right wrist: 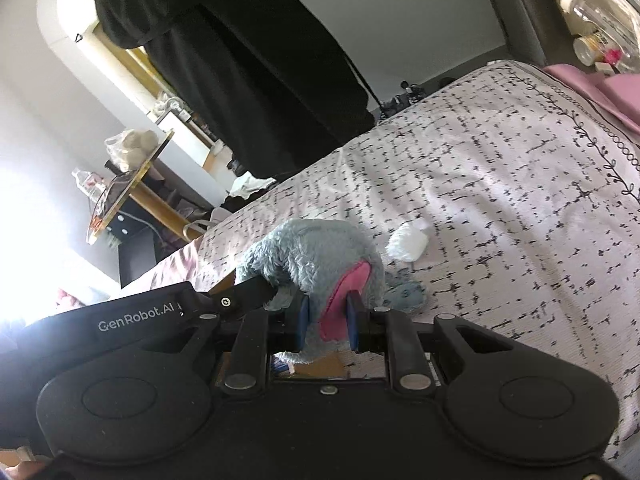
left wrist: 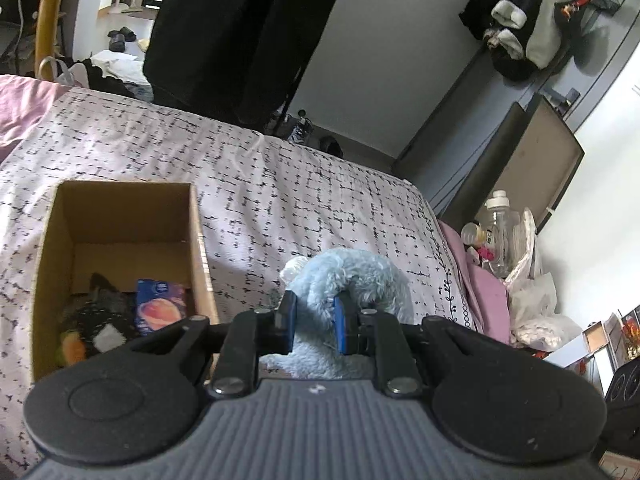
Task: Organize soft objects
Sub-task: 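Carry the blue-grey plush over the cardboard box with both tools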
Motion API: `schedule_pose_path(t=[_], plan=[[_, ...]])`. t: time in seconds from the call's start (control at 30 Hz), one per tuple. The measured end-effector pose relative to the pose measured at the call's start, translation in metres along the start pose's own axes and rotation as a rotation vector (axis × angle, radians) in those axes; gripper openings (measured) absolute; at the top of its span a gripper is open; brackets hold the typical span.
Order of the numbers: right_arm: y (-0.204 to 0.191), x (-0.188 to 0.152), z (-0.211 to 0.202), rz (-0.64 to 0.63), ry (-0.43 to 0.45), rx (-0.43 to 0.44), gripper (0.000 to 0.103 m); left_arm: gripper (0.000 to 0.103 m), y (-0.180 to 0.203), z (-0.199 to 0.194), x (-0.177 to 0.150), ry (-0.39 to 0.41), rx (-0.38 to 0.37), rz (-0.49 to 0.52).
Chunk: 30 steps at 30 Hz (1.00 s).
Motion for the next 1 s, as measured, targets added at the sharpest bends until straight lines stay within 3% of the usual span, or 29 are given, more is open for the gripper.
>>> schedule_pose_path(t=[0.5, 1.0], plan=[[-0.059, -0.009, 0.017, -0.070, -0.021, 0.033, 0.020, 0.018, -0.052, -0.034, 0.020, 0.056, 0.016, -0.081], [-0.099, -0.019, 0.066, -0.114, -0.084, 0.046, 0.020, 0.018, -0.115, -0.029, 0.042, 0.065, 0.046, -0.179]])
Point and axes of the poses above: each gripper's, at about its wrist camera, not at the fingertips, and z roughly the way its jaws point, y to its right, x to its top, the point moved 10 cm from there along z, roughly the way its jaws point, and after that the axes turned 5 degrees about -z, right-handed, at the moved point
